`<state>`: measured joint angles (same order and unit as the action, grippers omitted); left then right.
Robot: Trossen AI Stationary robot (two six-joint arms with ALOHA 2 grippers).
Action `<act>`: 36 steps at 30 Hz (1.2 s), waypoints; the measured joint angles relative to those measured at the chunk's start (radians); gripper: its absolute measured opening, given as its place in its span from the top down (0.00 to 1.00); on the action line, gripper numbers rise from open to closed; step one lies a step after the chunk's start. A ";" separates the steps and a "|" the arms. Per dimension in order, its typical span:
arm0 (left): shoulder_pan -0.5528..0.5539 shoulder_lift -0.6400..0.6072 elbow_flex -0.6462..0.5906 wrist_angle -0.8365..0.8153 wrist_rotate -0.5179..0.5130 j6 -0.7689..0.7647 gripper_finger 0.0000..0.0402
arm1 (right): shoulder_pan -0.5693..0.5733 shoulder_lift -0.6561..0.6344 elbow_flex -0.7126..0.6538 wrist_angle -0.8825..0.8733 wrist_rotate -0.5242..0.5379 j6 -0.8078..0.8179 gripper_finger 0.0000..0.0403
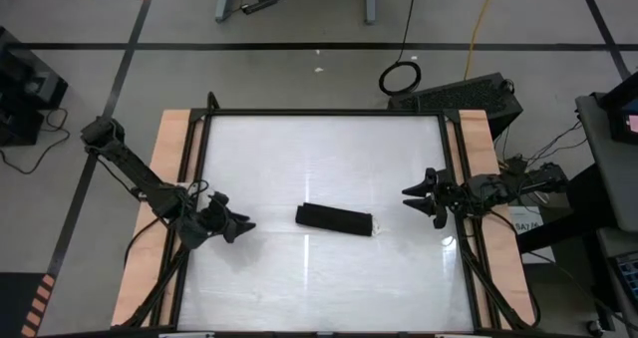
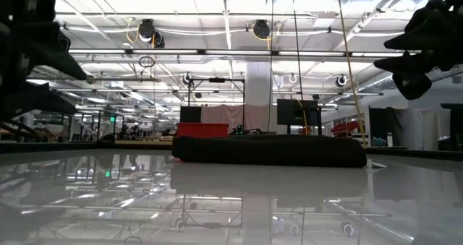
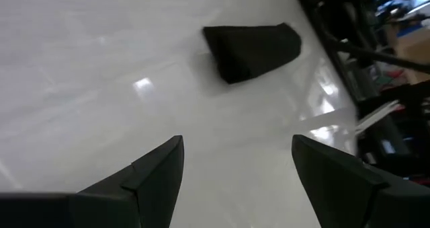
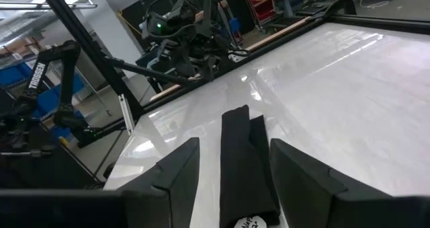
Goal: Roll towel
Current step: Return to Home Position
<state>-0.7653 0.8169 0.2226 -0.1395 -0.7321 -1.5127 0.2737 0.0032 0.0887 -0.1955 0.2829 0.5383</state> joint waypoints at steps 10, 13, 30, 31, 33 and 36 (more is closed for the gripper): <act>0.011 0.001 0.000 0.024 -0.001 0.007 0.30 | 0.000 0.000 0.000 0.000 0.000 0.000 0.58; 0.011 0.001 0.000 0.025 0.000 0.008 0.30 | 0.000 0.000 0.000 0.000 0.000 0.000 0.58; 0.011 0.001 0.000 0.025 0.003 0.008 0.30 | 0.000 0.000 0.000 0.000 0.000 0.000 0.58; 0.011 0.001 0.000 0.025 0.003 0.008 0.30 | 0.000 0.000 0.000 0.000 0.000 0.000 0.58; 0.011 0.001 0.000 0.025 0.003 0.008 0.30 | 0.000 0.000 0.000 0.000 0.000 0.000 0.58; 0.011 0.001 0.000 0.025 0.003 0.008 0.30 | 0.000 0.000 0.000 0.000 0.000 0.000 0.58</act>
<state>-0.7540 0.8177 0.2226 -0.1146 -0.7296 -1.5044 0.2737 0.0032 0.0887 -0.1955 0.2826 0.5381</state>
